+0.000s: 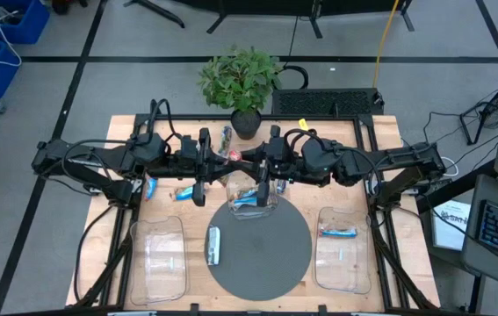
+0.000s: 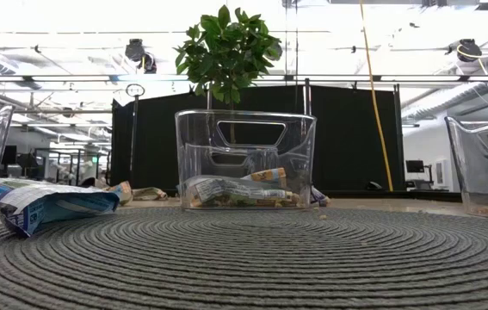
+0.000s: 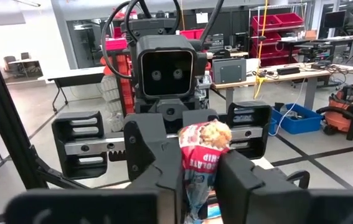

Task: Pick and place Granola Bars by type
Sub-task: Put the top red granola bar into the right transparent bin

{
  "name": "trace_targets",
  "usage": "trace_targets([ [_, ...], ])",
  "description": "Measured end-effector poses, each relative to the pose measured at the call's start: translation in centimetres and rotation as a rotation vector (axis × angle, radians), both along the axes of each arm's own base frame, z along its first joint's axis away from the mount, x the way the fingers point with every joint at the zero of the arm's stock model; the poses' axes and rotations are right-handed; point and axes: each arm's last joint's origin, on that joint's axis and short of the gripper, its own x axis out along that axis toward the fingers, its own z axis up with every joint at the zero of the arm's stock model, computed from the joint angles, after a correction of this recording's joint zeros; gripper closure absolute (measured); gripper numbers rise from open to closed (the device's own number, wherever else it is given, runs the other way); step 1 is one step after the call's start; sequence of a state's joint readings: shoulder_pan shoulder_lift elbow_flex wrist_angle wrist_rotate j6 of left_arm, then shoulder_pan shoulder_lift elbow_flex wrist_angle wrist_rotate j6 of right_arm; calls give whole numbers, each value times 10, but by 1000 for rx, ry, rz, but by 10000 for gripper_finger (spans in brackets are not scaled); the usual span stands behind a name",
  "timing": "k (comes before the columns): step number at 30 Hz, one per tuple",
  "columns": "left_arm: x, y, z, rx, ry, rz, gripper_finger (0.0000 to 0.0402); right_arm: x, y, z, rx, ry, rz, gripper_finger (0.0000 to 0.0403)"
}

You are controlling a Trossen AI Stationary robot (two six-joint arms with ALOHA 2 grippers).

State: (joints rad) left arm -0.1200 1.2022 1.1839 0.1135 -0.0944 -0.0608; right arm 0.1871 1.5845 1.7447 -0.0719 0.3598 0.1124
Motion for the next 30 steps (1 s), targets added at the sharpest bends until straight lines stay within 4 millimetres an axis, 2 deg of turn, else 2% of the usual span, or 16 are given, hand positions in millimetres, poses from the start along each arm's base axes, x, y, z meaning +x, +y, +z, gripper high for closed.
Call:
trace_targets([
  [3, 0, 0, 0, 0, -1, -3, 388, 0, 1, 0, -13, 2, 37, 369],
  [10, 0, 0, 0, -2, 0, -17, 388, 0, 1, 0, -14, 9, 46, 373],
  [12, 0, 0, 0, -24, 0, -15, 373, 0, 1, -1, -14, 9, 46, 374],
  [17, 0, 1, -2, -58, 18, 31, 297, 0, 1, -1, -15, 15, 46, 375],
  [23, -2, 2, -3, -47, 47, 41, 188, -3, 1, -1, -34, 34, 46, 377],
  [30, -12, 2, 0, -44, 59, 1, 72, -17, 0, 4, -60, 77, -22, 379],
])
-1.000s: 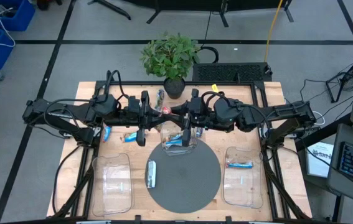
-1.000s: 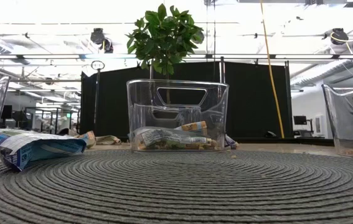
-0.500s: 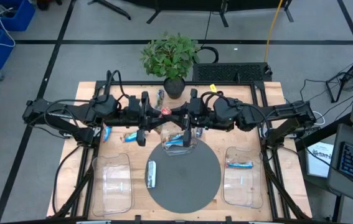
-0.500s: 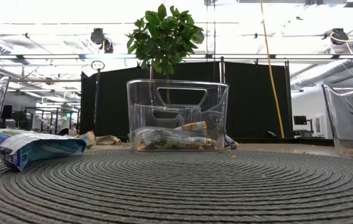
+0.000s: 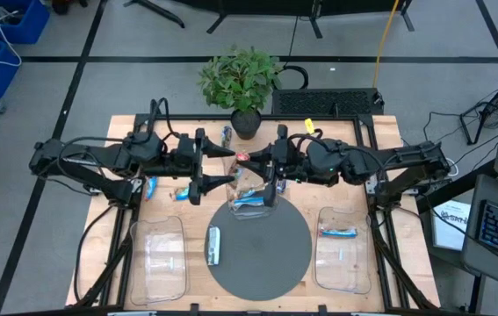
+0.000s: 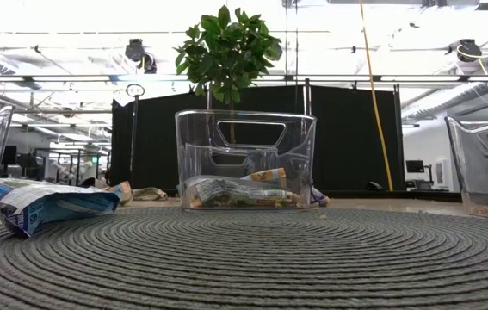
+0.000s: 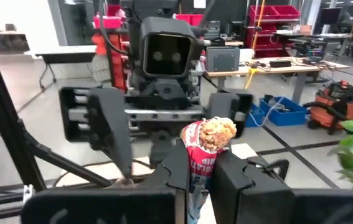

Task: Pick and place Granola Bars by type
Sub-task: Put the top red granola bar into the right transparent bin

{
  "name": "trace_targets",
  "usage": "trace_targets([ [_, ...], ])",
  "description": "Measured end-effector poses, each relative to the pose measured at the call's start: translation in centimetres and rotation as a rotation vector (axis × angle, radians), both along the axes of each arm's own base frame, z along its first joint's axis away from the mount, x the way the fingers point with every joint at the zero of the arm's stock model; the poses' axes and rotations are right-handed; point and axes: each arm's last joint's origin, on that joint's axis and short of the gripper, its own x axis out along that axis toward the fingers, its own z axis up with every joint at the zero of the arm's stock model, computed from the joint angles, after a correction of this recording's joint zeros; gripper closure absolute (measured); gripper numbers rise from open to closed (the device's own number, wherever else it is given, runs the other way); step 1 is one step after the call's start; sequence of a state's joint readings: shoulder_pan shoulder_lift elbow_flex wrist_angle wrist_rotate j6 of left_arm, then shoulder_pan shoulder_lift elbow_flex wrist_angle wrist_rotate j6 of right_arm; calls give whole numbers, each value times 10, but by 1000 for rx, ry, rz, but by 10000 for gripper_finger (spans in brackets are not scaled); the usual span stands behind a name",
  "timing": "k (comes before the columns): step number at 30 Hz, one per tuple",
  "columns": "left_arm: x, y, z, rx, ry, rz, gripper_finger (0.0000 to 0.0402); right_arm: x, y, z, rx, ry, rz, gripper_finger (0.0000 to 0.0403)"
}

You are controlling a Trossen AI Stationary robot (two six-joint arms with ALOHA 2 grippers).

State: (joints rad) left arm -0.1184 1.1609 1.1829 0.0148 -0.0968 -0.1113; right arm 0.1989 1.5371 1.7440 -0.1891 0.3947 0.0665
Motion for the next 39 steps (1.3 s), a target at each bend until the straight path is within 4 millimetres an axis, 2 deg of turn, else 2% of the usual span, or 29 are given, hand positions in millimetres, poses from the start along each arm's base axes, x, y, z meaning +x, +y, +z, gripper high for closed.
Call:
trace_targets([
  [4, -12, 1, 8, -7, -31, -7, 26, -14, -1, 4, -6, 42, -32, 380],
  [7, -24, 3, 16, -4, -63, -7, 6, -28, 0, 6, -5, 81, -57, 380],
  [15, -57, 9, 24, 27, -43, 70, 19, -76, 9, 13, 64, 194, -6, 382],
  [21, -74, 12, 27, 28, -31, 123, 31, -110, 11, 12, 146, 296, 12, 382],
  [25, -83, 15, 27, 28, -19, 167, 29, -133, 16, 7, 217, 391, 27, 382],
  [31, -88, 17, 26, 23, 0, 216, 26, -160, 25, -10, 389, 630, 54, 383],
  [39, -88, 18, 25, 13, 10, 255, 25, -167, 41, -32, 487, 947, 85, 384],
])
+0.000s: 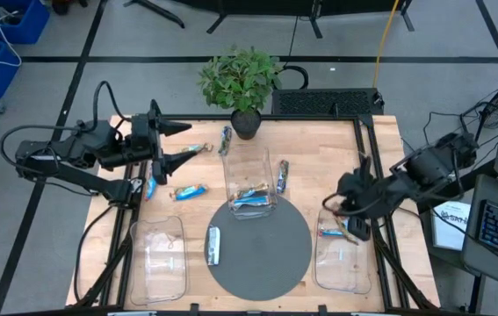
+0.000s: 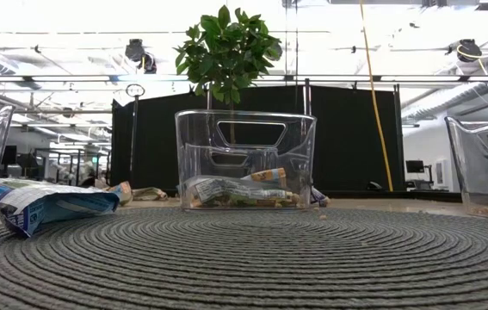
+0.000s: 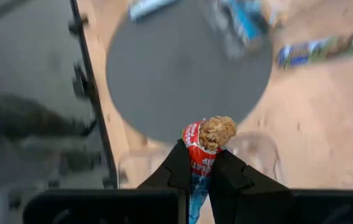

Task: Pick and place Granola Bars by type
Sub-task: Put the top red granola bar into the right transparent bin

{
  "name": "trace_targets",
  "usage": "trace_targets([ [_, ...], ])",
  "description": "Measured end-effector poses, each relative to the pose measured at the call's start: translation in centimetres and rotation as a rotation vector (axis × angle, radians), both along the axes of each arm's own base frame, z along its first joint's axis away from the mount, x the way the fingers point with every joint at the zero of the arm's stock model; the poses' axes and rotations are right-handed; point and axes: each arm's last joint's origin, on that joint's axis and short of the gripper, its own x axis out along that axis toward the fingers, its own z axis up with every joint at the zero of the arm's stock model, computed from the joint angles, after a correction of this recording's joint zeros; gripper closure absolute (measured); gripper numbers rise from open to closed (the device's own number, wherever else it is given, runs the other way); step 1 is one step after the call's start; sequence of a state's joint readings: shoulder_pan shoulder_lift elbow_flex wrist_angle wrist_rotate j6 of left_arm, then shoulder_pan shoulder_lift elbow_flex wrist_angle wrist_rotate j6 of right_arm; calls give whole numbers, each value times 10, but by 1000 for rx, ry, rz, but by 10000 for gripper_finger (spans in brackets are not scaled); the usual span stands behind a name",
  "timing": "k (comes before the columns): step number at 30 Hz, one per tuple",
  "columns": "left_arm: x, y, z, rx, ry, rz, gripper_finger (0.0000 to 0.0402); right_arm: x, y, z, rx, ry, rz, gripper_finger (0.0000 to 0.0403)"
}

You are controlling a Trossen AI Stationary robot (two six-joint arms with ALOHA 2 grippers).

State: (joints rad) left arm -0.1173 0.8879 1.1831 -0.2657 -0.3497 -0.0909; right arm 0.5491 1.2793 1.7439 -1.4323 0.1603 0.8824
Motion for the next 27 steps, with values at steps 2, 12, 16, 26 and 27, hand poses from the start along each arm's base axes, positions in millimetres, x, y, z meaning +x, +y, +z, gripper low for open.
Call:
trace_targets([
  [2, 0, 0, 0, 0, 0, 10, 25, 2, 5, -6, 8, 73, 25, 384],
  [12, 0, 1, 0, 6, 4, 28, 25, 27, 22, -42, -48, 308, 139, 384],
  [16, 1, 0, 0, -3, 2, 17, 25, 35, 26, -62, -69, 394, 130, 384],
  [26, 1, 0, -4, -18, 36, -10, 25, 47, 31, -105, -93, 549, 67, 384],
  [27, 1, 0, -5, -19, 46, -12, 25, 48, 31, -108, -89, 539, 67, 384],
])
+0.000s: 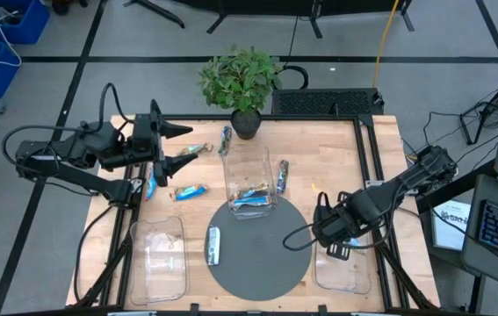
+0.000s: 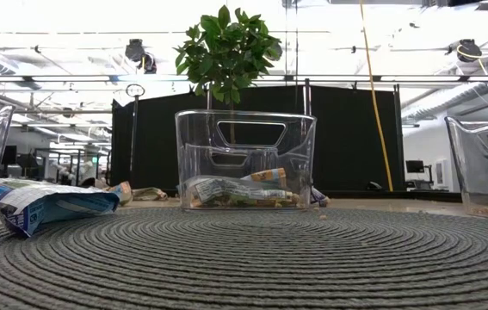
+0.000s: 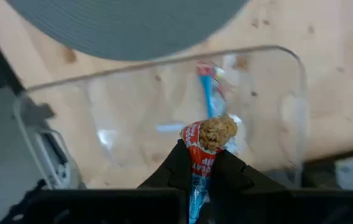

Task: Pick and place Granola Bars by type
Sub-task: Put the top red granola bar into the right transparent bin

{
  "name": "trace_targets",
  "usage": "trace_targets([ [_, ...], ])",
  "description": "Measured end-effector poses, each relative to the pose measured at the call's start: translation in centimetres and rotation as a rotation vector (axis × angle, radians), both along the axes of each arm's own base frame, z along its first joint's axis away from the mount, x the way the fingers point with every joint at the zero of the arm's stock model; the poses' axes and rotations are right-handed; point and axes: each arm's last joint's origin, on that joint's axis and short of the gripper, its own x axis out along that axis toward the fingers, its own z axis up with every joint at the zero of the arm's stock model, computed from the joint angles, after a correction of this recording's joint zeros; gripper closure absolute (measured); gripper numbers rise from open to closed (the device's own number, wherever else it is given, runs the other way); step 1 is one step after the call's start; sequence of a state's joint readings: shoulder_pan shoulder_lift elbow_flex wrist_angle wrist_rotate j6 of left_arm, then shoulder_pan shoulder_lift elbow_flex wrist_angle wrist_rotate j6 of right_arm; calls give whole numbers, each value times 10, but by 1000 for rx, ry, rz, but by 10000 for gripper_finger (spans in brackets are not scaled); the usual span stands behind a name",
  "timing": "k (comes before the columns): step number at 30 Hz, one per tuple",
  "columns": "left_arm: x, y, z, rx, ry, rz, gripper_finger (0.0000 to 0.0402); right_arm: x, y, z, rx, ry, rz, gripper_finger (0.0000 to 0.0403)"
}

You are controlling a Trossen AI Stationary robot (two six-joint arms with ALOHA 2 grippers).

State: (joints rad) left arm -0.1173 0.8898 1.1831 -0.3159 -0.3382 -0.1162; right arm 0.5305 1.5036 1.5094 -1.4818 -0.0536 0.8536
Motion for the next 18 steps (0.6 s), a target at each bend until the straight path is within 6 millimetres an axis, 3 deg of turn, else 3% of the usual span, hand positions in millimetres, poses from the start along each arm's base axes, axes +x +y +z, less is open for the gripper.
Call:
trace_targets([
  [7, 0, -1, -3, -14, 31, -20, 25, 2, 0, -21, -48, -15, 17, 385],
  [18, 0, -1, -3, -17, 29, -39, 25, -3, 3, -75, -40, 18, 46, 385],
])
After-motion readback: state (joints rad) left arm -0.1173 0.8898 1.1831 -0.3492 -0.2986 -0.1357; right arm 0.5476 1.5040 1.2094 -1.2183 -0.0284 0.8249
